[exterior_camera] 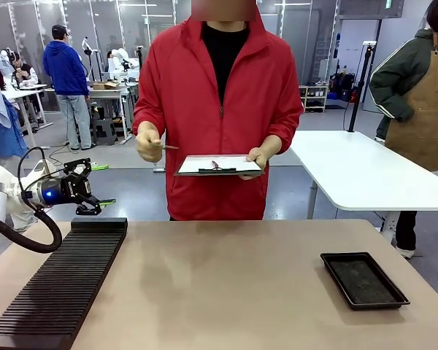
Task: Inspect the PCB.
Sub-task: Release the Blank PCB you were holding, then pick up the Blank PCB that the human is holding.
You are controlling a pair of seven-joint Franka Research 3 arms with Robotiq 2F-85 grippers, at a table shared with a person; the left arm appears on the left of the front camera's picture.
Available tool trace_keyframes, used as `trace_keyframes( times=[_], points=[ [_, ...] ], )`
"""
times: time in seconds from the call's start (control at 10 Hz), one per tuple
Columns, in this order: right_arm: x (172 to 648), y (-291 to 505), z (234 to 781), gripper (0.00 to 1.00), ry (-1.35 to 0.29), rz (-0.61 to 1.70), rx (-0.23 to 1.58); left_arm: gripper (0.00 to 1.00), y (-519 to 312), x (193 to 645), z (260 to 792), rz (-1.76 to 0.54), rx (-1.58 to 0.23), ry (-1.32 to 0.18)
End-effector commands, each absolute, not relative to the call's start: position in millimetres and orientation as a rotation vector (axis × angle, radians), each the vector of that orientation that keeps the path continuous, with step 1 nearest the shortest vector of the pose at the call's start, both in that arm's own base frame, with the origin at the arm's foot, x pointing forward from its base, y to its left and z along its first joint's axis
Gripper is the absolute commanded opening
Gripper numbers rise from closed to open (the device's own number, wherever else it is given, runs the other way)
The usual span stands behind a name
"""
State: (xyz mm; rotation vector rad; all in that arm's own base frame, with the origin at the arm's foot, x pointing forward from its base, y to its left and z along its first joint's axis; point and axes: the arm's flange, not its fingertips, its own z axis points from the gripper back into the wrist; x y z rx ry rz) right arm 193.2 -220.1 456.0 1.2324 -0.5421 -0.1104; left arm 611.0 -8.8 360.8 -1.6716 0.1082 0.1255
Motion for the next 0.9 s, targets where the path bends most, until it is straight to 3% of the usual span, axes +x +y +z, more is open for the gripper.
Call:
trace_keyframes(
  times=[0.0,0.8],
  points=[
    [192.9,-221.6,456.9,1.0,-0.56,-0.094,1.236,1.0,-9.4,612.0,362.4,0.114,-1.677,0.112],
    [192.9,-221.6,456.9,1.0,-0.56,-0.094,1.236,1.0,-9.4,612.0,362.4,0.114,-1.677,0.112]
  ],
)
